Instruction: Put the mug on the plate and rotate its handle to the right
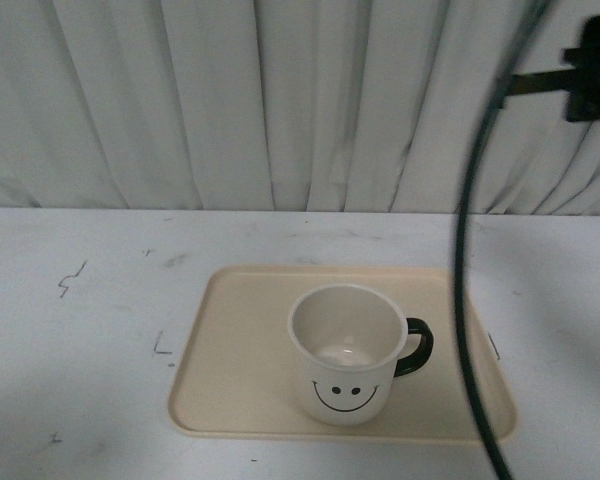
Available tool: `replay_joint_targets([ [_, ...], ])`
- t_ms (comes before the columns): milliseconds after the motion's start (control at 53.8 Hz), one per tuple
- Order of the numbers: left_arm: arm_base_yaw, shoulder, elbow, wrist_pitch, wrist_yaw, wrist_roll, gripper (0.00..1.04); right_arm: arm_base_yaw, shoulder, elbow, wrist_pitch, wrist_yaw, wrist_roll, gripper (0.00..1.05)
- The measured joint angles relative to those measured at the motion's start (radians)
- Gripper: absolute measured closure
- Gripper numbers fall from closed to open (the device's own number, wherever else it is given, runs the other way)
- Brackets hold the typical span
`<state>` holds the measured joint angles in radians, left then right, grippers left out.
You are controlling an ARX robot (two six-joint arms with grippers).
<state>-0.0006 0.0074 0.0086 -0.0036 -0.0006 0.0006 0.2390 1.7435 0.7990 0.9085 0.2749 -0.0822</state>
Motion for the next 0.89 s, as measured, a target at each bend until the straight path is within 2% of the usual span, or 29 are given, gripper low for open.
replay_joint_targets([
  [37,0.0,0.0,0.0,0.0,0.001,0.0,0.07,-0.014,-0.035,-0.092,0.08,-0.013,0.026,1.03],
  [111,0.0,0.0,0.0,0.0,0.001,0.0,0.07,-0.019,-0.097,-0.205,0.148,-0.045,0.046,1.03],
  [390,0.0,0.0,0.0,0.0,0.0,0.0,0.07,-0.105,-0.334,-0.487,0.175,-0.124,0.067,1.03],
  [446,0.0,0.0,0.0,0.0,0.0,0.0,0.07,-0.111,-0.341,-0.532,0.249,-0.139,0.068,1.03],
  [799,0.0,0.0,0.0,0.0,0.0,0.0,0.07,-0.166,-0.605,-0.691,0.109,-0.199,0.068,1.03],
  [836,0.0,0.0,0.0,0.0,0.0,0.0,0.07,-0.201,-0.644,-0.708,0.079,-0.255,0.068,1.03],
  [892,0.0,0.0,0.0,0.0,-0.001,0.0,0.07,-0.24,-0.701,-0.725,0.042,-0.267,0.068,1.03],
])
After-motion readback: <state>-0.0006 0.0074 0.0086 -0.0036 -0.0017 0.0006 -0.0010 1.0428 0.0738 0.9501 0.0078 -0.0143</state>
